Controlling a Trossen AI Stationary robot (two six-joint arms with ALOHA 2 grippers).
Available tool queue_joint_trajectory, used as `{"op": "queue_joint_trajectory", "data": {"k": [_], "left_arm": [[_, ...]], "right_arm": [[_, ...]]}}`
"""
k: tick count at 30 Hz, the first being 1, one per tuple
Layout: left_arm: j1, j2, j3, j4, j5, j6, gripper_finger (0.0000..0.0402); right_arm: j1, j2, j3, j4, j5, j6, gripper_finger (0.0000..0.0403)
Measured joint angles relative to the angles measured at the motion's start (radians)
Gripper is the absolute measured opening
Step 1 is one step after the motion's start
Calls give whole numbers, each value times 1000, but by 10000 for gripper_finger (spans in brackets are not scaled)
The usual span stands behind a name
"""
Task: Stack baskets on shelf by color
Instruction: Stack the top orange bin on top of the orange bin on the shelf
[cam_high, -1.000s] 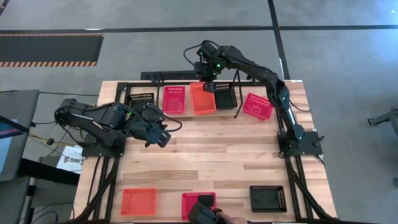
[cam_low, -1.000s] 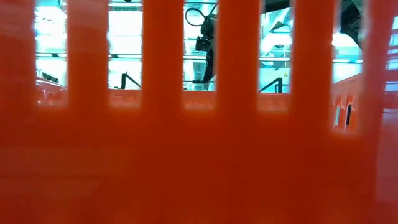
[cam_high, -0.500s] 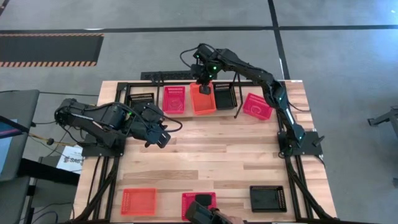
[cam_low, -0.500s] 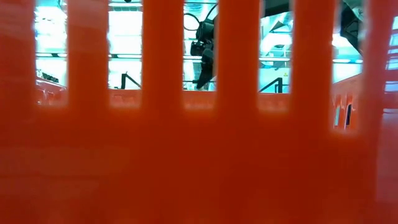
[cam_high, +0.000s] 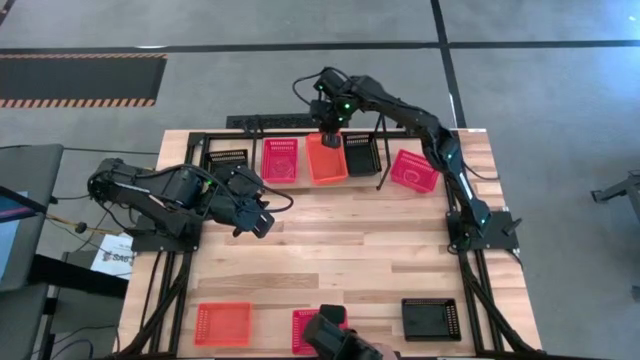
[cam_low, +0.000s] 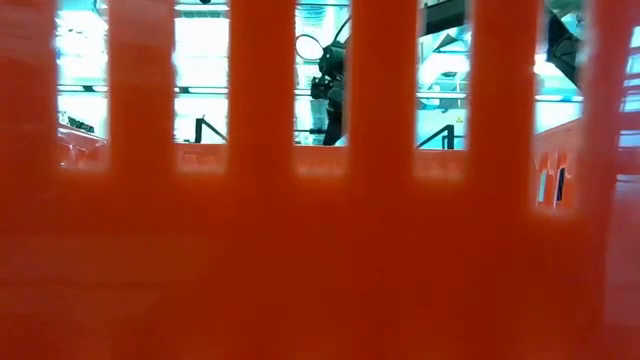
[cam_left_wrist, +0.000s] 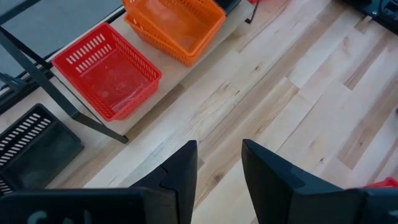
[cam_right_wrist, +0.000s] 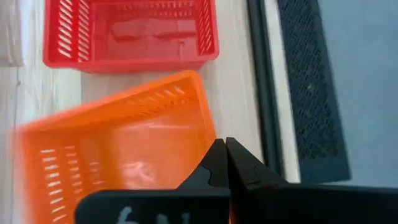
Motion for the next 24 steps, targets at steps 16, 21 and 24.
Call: {"op": "queue_joint_trajectory", "data": {"k": [16, 21, 24], "left_arm": [[0, 0, 0, 0, 7, -1, 113], [0, 0, 0, 0, 7, 1, 113], [0, 0, 0, -1, 10, 5, 113]], "right_arm": [[72, -41, 3, -123, 24, 65, 0], [156, -46, -2, -379, 4, 81, 0], [224, -46, -23, -410, 3, 66, 0]]}}
